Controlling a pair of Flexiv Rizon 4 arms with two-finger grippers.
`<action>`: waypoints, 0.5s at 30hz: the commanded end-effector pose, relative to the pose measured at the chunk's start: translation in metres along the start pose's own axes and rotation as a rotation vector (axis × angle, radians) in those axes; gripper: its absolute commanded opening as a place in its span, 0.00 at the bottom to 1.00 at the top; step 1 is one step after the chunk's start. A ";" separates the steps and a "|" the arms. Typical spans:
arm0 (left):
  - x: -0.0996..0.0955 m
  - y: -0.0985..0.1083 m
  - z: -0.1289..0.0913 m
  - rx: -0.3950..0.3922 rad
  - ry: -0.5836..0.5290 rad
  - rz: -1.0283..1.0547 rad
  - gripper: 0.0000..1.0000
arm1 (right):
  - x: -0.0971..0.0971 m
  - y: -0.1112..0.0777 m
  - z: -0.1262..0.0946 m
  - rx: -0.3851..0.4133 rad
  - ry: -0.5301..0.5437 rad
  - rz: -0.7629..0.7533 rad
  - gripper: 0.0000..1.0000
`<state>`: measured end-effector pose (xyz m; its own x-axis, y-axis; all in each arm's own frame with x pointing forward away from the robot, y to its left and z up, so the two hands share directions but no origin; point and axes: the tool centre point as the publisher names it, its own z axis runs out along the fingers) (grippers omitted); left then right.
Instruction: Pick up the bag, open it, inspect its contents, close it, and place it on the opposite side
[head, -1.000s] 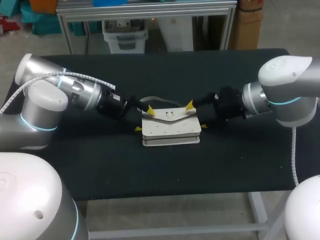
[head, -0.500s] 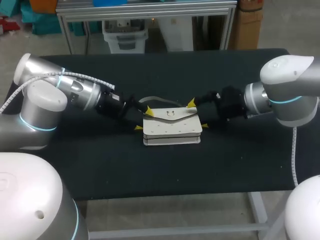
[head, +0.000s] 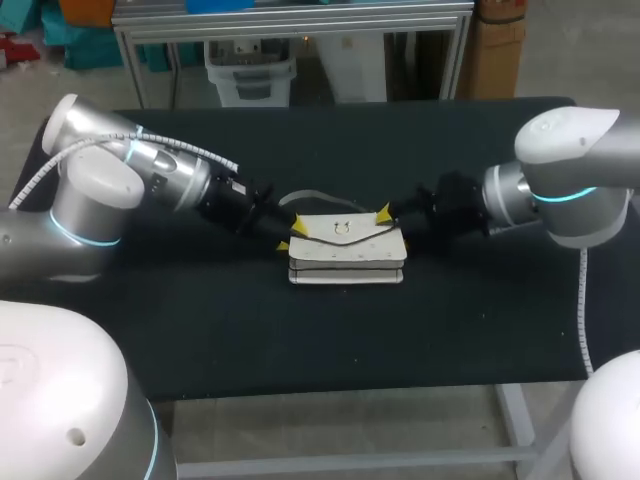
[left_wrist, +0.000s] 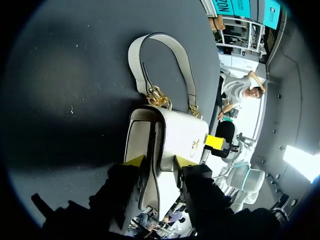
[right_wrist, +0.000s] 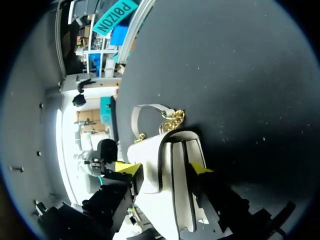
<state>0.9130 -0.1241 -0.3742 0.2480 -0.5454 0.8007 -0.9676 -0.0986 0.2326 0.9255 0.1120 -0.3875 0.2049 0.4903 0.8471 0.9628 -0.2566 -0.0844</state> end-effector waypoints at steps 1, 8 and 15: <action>-0.003 -0.001 0.001 0.000 0.005 -0.002 0.00 | -0.003 -0.002 -0.002 -0.004 0.004 0.005 0.00; -0.006 0.004 0.000 0.003 0.011 0.004 0.00 | 0.003 -0.004 0.000 -0.005 -0.008 -0.036 0.00; -0.006 0.005 0.003 -0.012 -0.001 0.014 0.03 | 0.008 -0.008 0.005 0.019 -0.015 -0.061 0.00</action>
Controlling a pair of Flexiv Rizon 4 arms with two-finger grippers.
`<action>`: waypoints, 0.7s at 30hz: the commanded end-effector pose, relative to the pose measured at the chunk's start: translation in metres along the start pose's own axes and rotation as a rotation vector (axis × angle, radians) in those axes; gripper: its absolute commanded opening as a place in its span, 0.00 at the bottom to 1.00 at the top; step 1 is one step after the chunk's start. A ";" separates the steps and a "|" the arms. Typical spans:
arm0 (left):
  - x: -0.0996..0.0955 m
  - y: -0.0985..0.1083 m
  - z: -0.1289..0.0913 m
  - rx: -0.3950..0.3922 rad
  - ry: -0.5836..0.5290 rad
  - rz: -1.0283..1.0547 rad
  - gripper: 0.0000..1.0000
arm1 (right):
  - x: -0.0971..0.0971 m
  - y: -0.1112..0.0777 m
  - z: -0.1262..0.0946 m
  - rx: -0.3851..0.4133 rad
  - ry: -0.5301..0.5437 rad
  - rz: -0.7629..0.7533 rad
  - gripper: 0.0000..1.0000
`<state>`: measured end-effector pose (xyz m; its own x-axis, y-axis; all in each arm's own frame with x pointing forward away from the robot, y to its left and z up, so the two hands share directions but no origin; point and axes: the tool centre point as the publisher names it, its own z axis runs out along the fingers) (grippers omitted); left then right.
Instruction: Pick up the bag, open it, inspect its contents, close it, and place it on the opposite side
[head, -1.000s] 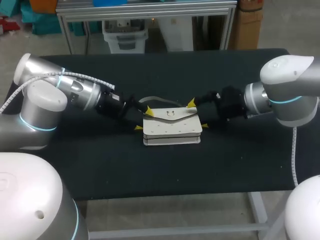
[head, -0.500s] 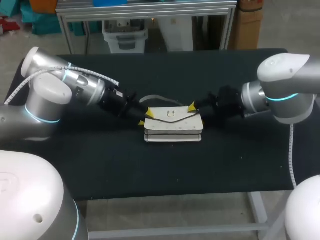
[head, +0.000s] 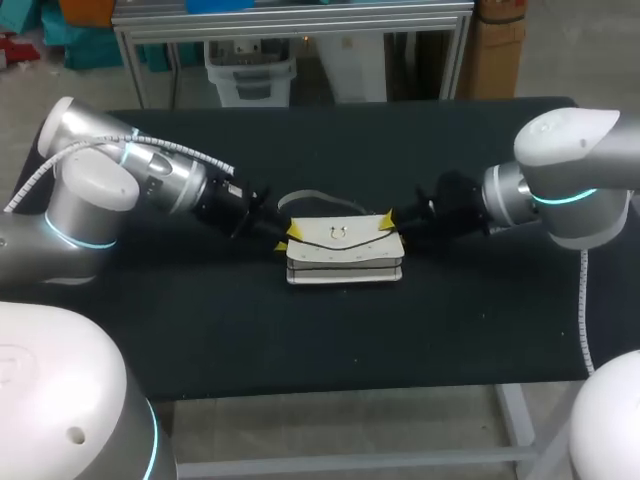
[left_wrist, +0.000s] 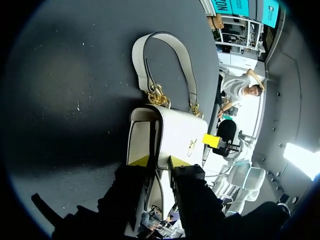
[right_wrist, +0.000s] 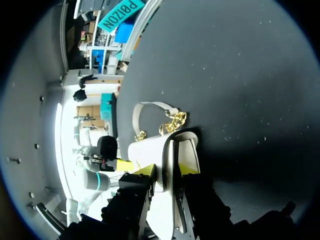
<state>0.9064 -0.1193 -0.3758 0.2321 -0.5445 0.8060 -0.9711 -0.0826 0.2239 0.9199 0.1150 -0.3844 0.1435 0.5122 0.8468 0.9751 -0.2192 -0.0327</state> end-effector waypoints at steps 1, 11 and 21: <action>-0.001 0.000 0.005 -0.004 -0.007 -0.005 0.31 | 0.004 -0.002 0.004 0.012 -0.006 0.005 0.00; -0.003 0.009 -0.008 0.046 -0.069 -0.029 0.91 | 0.001 -0.006 -0.019 0.009 -0.005 0.018 0.54; -0.002 0.012 -0.014 0.059 -0.074 -0.035 0.85 | 0.000 -0.008 -0.037 0.014 -0.002 0.016 0.87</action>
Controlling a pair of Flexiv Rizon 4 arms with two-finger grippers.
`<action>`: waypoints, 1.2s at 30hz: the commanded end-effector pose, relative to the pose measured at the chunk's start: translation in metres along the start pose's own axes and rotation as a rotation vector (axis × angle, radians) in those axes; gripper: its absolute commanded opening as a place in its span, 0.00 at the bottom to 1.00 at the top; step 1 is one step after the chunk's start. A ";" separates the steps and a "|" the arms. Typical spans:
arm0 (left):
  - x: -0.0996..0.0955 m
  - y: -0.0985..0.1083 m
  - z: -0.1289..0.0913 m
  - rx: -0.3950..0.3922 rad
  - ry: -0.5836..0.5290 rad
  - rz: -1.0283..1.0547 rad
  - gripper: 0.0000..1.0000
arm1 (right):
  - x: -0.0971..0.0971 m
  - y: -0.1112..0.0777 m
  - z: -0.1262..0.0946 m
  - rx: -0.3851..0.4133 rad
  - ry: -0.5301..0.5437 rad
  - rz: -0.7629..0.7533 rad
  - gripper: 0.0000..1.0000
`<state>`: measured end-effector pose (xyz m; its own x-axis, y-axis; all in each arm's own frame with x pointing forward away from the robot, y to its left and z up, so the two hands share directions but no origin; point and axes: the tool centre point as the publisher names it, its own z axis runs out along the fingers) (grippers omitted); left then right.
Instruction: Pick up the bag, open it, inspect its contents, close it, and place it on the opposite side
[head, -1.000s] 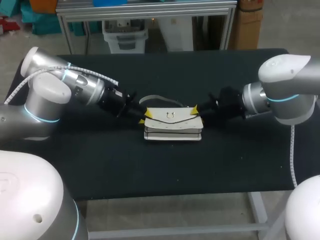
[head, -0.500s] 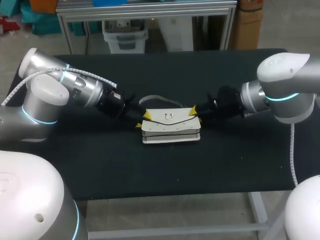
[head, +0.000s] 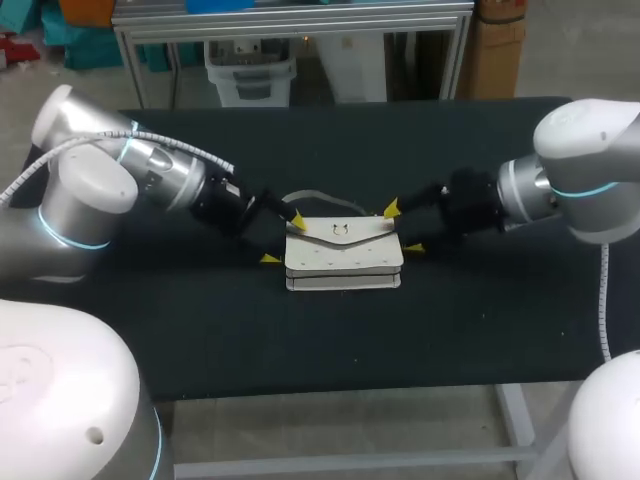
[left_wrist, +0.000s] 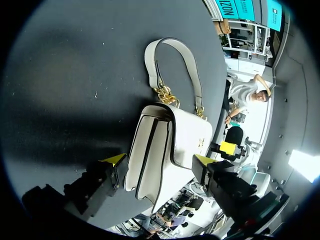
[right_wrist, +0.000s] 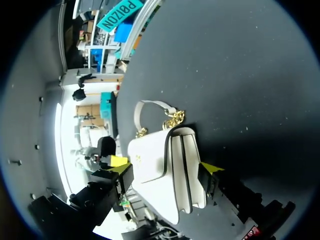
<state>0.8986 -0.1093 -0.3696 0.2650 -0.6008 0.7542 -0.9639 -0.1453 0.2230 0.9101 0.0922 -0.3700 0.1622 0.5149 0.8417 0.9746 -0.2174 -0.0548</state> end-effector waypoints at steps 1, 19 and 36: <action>0.001 0.005 -0.004 0.009 0.000 0.001 0.85 | 0.001 -0.003 -0.010 -0.001 0.005 -0.003 0.85; 0.009 -0.002 0.003 -0.072 0.038 0.009 0.65 | 0.004 0.007 0.008 0.036 0.018 0.001 0.54; 0.009 -0.003 0.003 -0.074 0.038 0.007 0.65 | 0.004 0.007 0.009 0.037 0.017 0.002 0.53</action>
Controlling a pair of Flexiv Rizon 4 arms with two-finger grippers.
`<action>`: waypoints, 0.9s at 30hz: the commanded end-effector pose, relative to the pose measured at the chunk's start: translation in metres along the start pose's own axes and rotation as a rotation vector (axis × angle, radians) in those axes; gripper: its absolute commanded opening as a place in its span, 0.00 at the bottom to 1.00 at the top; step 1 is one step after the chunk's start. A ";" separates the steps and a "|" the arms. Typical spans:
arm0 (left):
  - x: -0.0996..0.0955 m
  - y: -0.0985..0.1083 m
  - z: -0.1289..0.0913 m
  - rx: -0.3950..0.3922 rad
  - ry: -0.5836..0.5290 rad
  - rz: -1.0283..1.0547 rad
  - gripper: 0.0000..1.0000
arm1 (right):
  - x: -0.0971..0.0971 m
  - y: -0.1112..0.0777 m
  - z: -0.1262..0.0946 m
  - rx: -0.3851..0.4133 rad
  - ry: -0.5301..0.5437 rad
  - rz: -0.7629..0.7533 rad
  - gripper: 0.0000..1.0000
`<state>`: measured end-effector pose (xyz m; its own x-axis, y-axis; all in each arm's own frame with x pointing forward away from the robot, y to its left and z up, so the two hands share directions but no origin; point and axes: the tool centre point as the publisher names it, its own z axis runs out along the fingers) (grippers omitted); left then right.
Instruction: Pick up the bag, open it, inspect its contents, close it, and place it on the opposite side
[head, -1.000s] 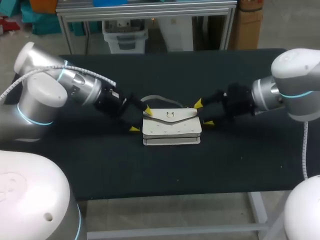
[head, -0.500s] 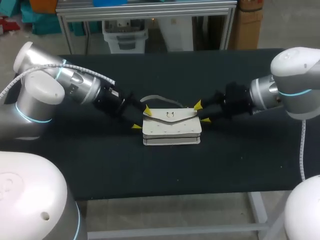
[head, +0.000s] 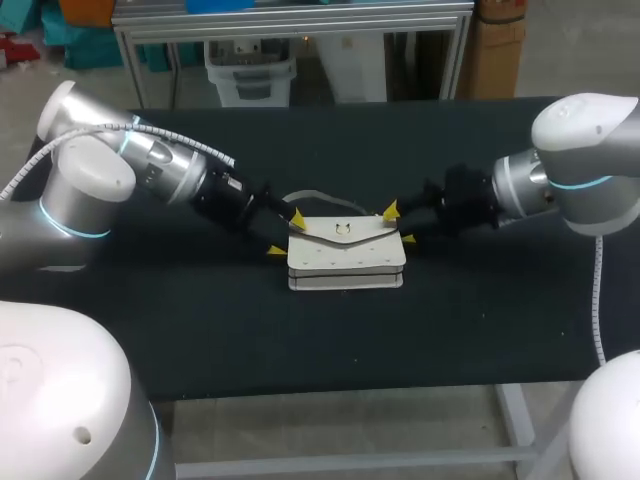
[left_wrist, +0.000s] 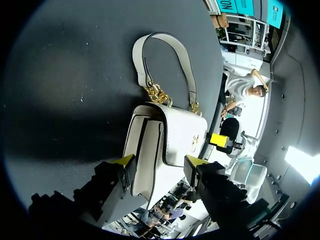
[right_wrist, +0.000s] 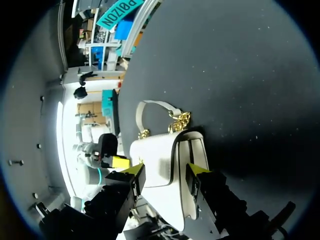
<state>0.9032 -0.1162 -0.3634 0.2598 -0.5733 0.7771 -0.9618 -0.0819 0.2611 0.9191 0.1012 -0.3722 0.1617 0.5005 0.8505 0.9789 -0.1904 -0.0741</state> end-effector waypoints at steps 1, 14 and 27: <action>-0.001 -0.001 0.002 0.000 0.003 0.000 0.65 | 0.000 0.000 -0.001 0.003 0.000 0.000 0.53; -0.001 -0.001 0.002 0.000 0.003 0.000 0.65 | 0.000 0.000 -0.001 0.003 0.000 0.000 0.53; -0.001 -0.008 -0.002 0.043 -0.046 -0.043 1.00 | 0.007 -0.006 0.001 0.045 0.014 -0.033 1.00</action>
<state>0.9111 -0.1133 -0.3650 0.2969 -0.6068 0.7373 -0.9530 -0.1398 0.2687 0.9151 0.1089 -0.3669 0.1296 0.4975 0.8577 0.9879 -0.1391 -0.0686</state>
